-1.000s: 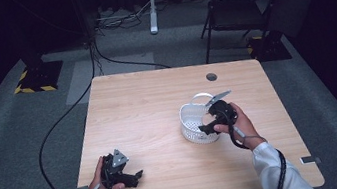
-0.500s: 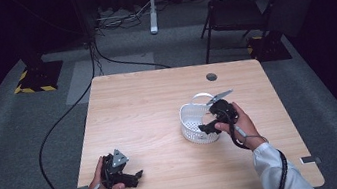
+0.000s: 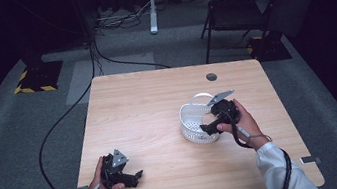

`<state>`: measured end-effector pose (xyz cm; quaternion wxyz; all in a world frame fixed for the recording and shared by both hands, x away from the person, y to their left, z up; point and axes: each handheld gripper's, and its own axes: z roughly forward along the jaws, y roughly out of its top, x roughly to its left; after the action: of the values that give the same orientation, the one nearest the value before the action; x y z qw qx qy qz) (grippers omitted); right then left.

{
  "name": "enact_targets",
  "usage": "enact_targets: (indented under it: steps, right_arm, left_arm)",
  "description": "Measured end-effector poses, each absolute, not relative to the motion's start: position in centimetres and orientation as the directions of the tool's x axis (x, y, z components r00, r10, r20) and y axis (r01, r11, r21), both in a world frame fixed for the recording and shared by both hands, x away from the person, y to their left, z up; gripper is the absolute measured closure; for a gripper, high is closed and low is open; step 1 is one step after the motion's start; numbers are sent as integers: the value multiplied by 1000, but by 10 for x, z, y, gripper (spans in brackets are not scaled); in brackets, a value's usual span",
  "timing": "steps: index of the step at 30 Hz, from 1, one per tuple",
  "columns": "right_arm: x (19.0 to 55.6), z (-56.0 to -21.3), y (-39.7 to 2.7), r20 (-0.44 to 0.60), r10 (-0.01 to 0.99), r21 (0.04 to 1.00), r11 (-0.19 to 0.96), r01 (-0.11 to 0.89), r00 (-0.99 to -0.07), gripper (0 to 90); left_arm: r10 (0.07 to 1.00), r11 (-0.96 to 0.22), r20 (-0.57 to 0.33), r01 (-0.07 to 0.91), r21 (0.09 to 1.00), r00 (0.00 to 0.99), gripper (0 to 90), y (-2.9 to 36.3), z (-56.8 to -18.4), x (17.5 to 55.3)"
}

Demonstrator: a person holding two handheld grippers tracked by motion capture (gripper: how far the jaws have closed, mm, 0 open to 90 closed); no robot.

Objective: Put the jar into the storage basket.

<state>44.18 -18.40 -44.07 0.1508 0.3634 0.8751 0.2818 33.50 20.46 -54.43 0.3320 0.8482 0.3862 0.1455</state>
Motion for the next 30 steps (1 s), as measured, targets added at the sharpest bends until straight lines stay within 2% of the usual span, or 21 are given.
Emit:
enact_targets:
  steps: [22,30]
  right_arm:
    - [421,-418,-203,-200,672,638,641,426,-713,31]
    - [410,-419,-213,-274,642,619,688,380,-716,31]
  left_arm:
    - [752,-481,-10,558,676,659,1,205,-544,335]
    - [752,-481,-10,559,676,659,1,205,-544,335]
